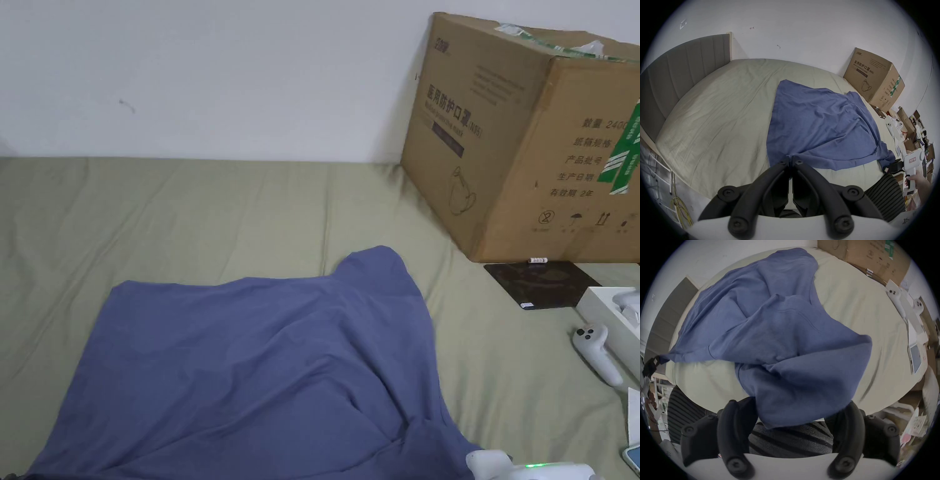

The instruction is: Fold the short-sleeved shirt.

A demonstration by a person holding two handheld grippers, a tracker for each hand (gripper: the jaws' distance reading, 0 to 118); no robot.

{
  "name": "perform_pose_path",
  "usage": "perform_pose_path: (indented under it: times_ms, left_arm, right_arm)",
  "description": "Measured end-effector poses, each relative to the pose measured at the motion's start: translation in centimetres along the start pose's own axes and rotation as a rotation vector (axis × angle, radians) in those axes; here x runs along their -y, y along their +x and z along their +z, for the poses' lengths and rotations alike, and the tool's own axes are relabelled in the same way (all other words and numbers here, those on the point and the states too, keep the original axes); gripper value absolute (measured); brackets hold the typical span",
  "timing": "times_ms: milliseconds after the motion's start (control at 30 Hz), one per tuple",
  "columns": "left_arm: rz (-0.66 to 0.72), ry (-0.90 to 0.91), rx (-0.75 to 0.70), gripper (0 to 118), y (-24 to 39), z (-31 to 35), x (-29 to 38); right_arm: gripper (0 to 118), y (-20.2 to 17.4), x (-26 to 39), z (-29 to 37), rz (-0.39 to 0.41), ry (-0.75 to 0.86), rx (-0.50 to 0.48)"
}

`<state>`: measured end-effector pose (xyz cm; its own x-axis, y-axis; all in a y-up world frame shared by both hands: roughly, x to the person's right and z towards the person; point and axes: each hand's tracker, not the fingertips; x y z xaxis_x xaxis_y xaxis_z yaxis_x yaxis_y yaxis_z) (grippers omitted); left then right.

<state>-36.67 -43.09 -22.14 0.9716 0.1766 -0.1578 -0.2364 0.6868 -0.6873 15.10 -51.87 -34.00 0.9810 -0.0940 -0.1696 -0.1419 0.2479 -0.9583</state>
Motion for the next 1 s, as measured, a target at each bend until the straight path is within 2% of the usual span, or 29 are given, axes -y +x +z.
perform_pose_path:
  times_ms: [33,67,100,133,233,533,767,900,1000]
  left_arm:
    - [0.002,-0.001,-0.006,2,-0.2,0.0,0.0]
    - [0.005,0.003,-0.013,2,-0.3,0.0,0.0]
    - [0.01,0.005,-0.016,2,-0.4,0.0,-0.1]
    - [0.017,0.006,-0.019,2,-0.5,0.1,-0.2]
    - [0.045,0.013,-0.018,2,-0.9,0.5,-0.5]
    - [0.065,0.047,0.039,2,-0.8,0.7,-3.1]
    - [0.011,0.062,0.014,2,-1.6,-5.4,-12.7]
    - [0.026,-0.071,-0.004,2,-2.4,-12.5,-18.0]
    - [0.009,-0.16,-0.021,2,-2.3,-18.4,-19.8]
  right_arm:
    - [63,0.3,0.0,0.3,0.011,0.017,0.04]
    - [44,0.7,0.1,0.7,0.003,0.038,0.058]
    - [15,1.2,0.2,1.1,-0.01,0.068,0.065]
    - [5,1.9,0.3,1.7,-0.037,0.109,0.049]
    - [4,3.3,0.4,4.0,-0.083,0.195,0.081]
    - [4,3.8,-1.5,9.2,-0.098,0.316,0.01]
    - [4,4.5,-13.1,9.2,-0.096,0.342,-0.01]
    - [4,5.6,-21.2,6.0,-0.121,0.274,0.004]
    - [4,5.6,-25.8,1.9,-0.094,0.197,0.048]
